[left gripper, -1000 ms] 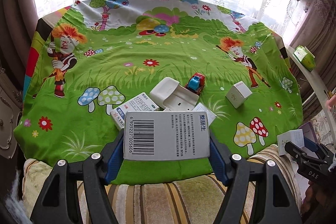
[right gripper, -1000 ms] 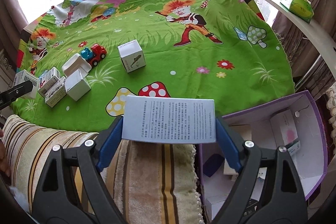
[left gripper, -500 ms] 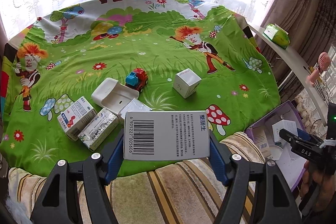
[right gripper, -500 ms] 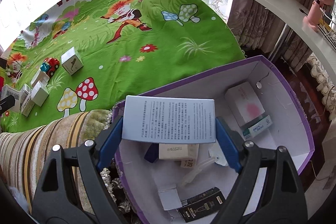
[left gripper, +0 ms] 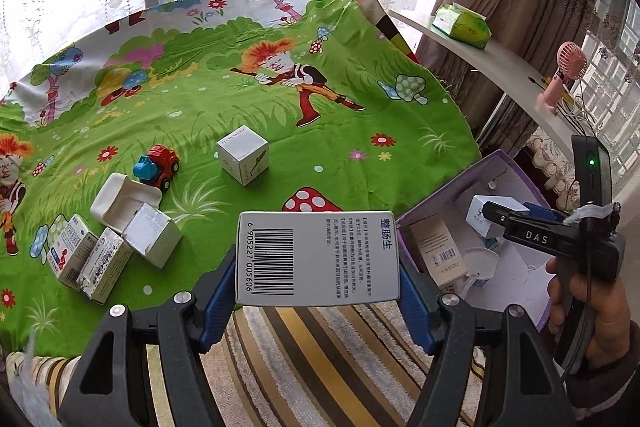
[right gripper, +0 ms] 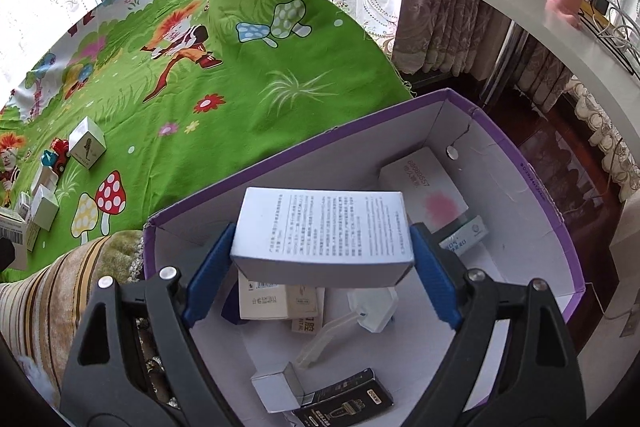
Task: Organize rigid objects
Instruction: 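Carry the white barcode box and text-printed box over the purple box, then lower both boxes into the purple box and open both grippers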
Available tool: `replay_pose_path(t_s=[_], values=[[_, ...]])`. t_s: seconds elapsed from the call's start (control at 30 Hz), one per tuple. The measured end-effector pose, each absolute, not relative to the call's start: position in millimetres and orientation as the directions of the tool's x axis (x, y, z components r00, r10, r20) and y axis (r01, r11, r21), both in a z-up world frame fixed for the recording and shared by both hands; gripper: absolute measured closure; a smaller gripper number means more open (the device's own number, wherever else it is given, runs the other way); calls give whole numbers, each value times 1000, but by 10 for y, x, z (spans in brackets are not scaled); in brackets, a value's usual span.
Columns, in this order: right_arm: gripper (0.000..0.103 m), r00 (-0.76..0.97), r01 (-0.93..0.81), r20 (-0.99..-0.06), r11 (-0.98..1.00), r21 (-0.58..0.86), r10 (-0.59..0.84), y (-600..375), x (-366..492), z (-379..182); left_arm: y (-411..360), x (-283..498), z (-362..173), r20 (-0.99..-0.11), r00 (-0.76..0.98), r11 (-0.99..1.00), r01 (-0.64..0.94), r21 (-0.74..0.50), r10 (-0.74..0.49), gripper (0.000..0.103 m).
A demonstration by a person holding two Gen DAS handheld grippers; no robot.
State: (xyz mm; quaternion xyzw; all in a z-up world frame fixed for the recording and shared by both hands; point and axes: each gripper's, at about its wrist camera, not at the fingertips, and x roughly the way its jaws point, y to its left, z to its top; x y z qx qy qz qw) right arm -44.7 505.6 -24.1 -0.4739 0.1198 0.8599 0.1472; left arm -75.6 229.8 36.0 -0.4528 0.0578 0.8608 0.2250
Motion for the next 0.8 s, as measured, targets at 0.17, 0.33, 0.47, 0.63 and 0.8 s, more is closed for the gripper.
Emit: replay_pose_path(t_s=[0.17,0.33,0.47,0.63,0.8], values=[[11,-513,-377,-847,-923,78,139,5142,-408,-235,2487,-716,348,-811,-469,-874,-475,-101,349,32],[11,-516,-399,-843,-913,83,149,5259,-295,-190,2709,-679,322,-815,-440,-846,-522,-109,377,32],[11,-518,-410,-841,-908,84,155,5343,-158,-140,2892,-644,276,-825,-394,-817,-561,-134,406,32],[11,-531,-417,-830,-906,80,171,5411,27,-23,3137,-514,250,-831,-341,-767,-624,-149,439,32],[11,-550,-427,-814,-900,84,185,5499,189,115,3383,-356,234,-832,-270,-708,-679,-192,484,31]])
